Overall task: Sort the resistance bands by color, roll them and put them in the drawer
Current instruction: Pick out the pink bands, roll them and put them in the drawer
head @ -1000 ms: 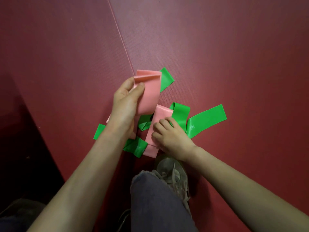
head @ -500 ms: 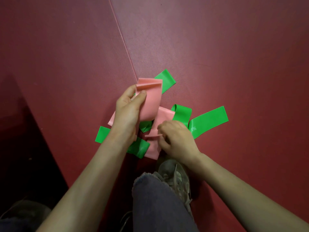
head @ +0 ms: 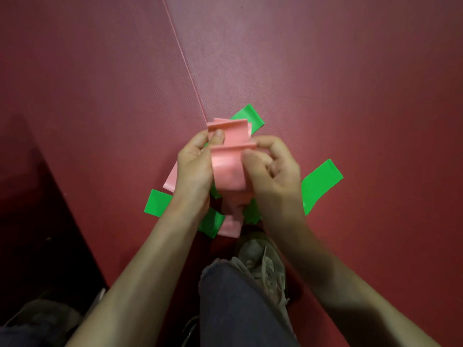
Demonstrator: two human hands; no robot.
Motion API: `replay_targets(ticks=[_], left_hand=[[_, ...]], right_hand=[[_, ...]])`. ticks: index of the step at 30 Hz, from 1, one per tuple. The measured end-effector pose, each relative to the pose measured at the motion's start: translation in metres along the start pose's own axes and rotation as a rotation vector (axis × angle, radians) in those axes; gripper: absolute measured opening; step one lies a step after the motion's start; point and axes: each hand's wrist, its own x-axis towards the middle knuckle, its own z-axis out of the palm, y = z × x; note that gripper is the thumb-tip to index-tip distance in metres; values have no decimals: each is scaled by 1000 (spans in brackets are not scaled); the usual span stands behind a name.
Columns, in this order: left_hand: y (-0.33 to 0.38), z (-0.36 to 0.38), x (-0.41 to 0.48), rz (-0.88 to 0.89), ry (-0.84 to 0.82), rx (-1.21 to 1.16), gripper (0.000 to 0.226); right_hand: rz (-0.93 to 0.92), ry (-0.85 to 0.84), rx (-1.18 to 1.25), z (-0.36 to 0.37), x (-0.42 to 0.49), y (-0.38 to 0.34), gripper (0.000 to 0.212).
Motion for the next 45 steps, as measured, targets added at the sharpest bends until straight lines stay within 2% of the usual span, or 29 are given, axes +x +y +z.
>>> replay_targets(ticks=[2,4,15,19,22,25,27,29,33,38,41,45], left_hand=[[0,0,-1,-5,11,36,11],[-1,-1,-2,-20,22,50,16],[0,-7,-7,-51,43,51,15],[-1,-2,-5,-56,90,77,30],[-3,4,-8,-14,-9,63,27],[-4,5,-8,60,-18,153,17],[-2,6,-6,63,3,144,16],[1,8,-2,75,5,105,21],[12,17,3,124,6,-33,35],[34,30,-3,166,-74,-208,32],[40,30,-11,140,-114,-248,40],[54,27,-35,106,-121,-227,33]], right_hand=[[-13,55,42,4,11,-2,21],[-25,89,48,8,19,0,24],[-93,151,-140,22,24,22,33],[-91,183,-113,18,26,28,44],[-96,216,-128,12,28,29,46],[-92,192,-39,9,27,26,40],[-50,152,84,10,23,27,38],[-20,159,102,9,18,34,39],[59,191,-75,-1,13,53,29],[114,-27,-322,-11,1,63,24],[128,-63,-409,-14,-5,52,18],[101,8,-536,-20,-11,17,48]])
